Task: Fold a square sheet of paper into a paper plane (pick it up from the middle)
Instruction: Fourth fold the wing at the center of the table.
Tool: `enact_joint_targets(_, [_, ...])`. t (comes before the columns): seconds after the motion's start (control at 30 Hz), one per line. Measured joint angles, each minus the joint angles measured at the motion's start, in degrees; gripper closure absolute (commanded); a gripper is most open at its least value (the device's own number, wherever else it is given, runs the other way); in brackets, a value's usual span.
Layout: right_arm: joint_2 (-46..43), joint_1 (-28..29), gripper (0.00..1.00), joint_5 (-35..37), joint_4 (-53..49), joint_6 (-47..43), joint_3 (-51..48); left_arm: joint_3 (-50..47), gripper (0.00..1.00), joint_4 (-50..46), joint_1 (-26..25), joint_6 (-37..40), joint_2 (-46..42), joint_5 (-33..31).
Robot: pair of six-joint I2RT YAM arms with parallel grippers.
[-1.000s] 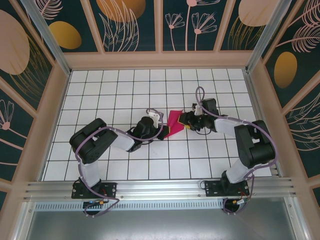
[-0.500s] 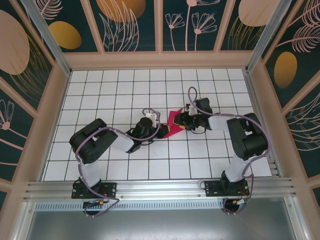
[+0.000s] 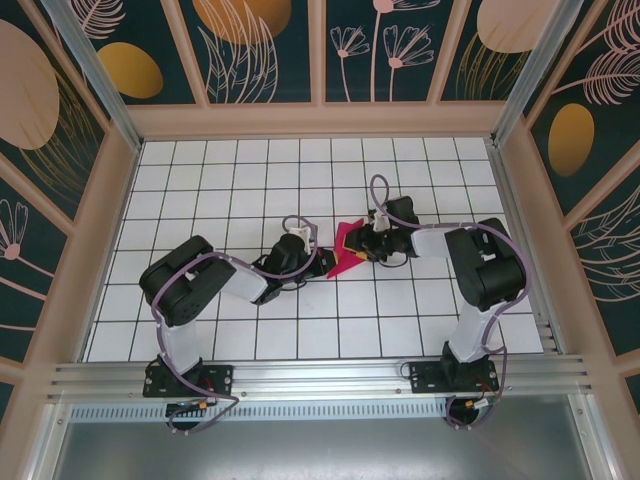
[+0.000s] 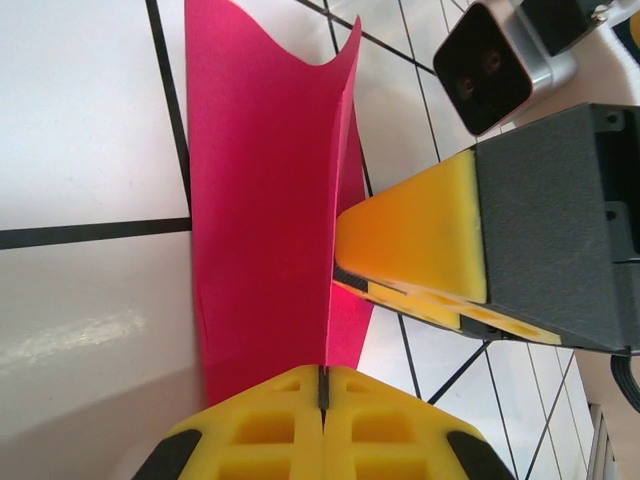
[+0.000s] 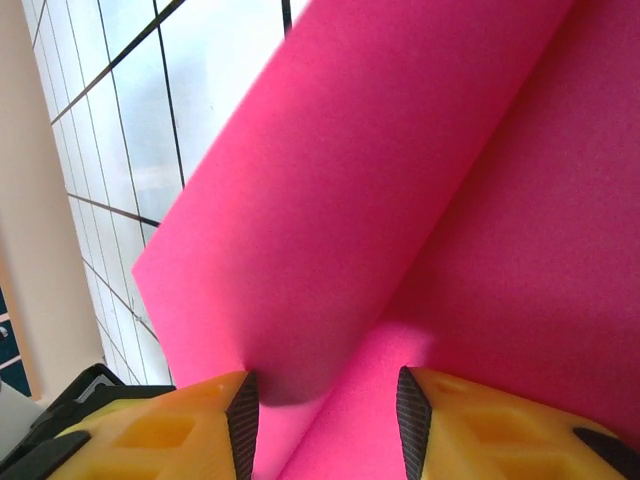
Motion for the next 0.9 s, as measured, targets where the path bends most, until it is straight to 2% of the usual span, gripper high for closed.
enact_joint_targets(0.57, [-0.1, 0.0, 0.55, 0.5, 0.3, -0.2, -0.1, 2.1, 0.95, -4.5, 0.9, -0.6, 1.4, 1.5])
enact_joint_targets(0.9, [-0.1, 1.5, 0.54, 4.6, -3.8, -0.3, 2.1, 2.6, 0.93, -5.2, 1.1, -1.2, 2.1, 1.7])
